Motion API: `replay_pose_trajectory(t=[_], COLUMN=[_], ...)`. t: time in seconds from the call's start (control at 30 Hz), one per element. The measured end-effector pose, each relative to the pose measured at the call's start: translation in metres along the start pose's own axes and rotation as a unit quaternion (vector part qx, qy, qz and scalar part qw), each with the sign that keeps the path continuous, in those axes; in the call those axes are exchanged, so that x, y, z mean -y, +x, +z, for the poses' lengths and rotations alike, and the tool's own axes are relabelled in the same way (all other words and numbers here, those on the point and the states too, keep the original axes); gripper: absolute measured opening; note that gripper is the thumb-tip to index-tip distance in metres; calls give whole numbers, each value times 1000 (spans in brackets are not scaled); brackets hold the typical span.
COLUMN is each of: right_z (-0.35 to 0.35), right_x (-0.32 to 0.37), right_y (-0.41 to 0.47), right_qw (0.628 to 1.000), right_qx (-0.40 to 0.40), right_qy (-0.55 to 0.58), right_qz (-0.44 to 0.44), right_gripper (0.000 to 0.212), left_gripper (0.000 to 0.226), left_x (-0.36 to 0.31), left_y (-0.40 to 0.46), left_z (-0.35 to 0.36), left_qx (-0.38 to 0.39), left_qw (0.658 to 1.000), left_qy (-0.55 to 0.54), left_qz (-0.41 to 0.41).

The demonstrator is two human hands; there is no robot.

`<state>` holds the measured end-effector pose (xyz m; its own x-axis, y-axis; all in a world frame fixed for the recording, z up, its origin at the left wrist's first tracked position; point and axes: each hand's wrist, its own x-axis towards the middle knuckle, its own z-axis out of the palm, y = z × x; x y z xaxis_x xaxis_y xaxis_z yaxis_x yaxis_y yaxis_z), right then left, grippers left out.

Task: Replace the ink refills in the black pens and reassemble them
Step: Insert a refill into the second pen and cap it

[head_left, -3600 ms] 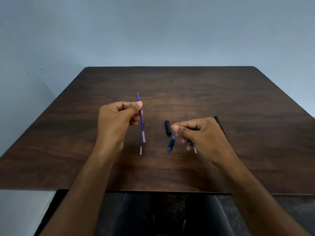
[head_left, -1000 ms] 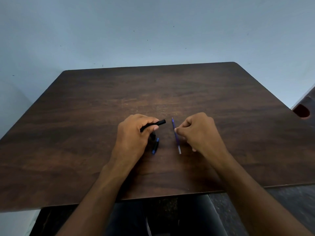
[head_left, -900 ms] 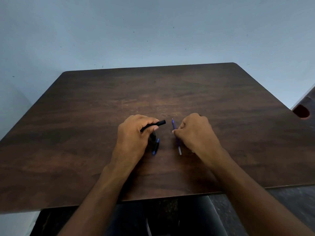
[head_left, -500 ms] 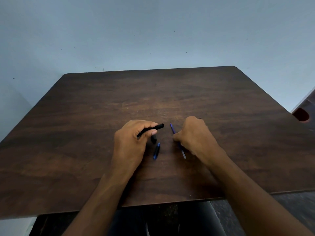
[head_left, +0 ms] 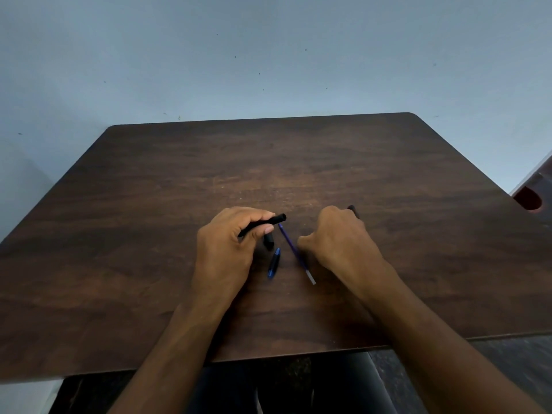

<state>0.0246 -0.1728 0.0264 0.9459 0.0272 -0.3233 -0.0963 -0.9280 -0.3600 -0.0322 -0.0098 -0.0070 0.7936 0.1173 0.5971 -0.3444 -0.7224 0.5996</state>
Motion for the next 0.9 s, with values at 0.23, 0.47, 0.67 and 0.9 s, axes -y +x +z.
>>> replay_pose_trajectory(t=[0.23,0.47,0.67,0.9], right_z=[23,27,26,25], right_x=[5,7,12,15], right_y=[-4,-1,-2,-7], right_qw=[997,999,999,997], right_qx=[-60,19,7,-6], right_qy=[7,21,-24,-66], right_qz=[-51,-22,-20,-34], right_gripper=[33,31,38,43], left_gripper=[23,24,24,27], left_x=[3,5,8,8], left_y=[-1,-1,0,1], left_z=[1,2,3,2], left_qx=[-17,-20,-13,-15], left_qw=[1000,1000,1000,1000], left_qy=[-13,-17,-6,-10], left_qz=[-8,-1,6,20])
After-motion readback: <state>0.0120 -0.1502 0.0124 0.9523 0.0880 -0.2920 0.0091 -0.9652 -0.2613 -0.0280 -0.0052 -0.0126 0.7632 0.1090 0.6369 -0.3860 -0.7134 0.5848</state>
